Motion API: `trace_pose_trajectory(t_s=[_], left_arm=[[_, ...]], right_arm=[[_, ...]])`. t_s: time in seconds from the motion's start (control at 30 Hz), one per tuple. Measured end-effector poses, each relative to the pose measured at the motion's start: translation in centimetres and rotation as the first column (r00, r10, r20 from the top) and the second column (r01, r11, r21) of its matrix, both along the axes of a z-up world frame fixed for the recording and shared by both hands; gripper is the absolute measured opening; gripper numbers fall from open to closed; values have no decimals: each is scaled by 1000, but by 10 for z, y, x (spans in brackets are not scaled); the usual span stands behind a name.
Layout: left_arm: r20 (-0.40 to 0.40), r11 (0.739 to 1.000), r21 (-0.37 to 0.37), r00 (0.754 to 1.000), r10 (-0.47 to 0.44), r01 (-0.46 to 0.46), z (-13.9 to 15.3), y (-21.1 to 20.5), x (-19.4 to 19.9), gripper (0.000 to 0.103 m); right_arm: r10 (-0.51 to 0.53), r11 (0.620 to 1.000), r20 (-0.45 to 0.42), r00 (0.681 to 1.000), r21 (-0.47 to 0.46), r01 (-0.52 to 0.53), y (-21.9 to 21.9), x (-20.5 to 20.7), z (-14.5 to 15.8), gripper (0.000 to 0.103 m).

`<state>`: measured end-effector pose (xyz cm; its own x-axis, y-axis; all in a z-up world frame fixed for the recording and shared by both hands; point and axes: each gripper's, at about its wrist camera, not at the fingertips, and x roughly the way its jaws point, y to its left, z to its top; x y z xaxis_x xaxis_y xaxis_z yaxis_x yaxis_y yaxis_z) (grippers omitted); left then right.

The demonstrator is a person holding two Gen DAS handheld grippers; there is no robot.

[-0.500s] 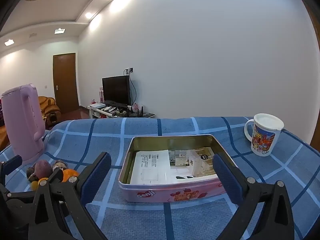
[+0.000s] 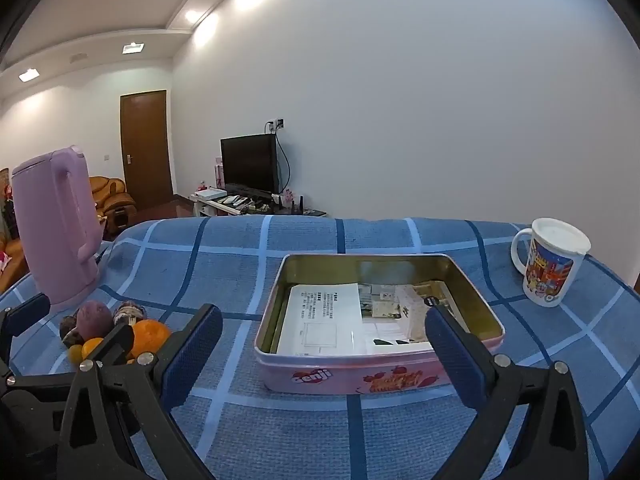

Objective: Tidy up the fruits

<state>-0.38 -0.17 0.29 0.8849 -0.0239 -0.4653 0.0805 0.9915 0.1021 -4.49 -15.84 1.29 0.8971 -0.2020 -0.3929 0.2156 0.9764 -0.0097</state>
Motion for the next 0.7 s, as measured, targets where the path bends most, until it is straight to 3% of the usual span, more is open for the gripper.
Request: trace_pose_trajectory(t_s=[0.7], left_arm=[[-2, 1000, -12, 1000, 8, -8, -3, 8, 2, 103]], right_arm=[[-6, 1000, 4, 1000, -1, 6, -2, 0, 0, 102]])
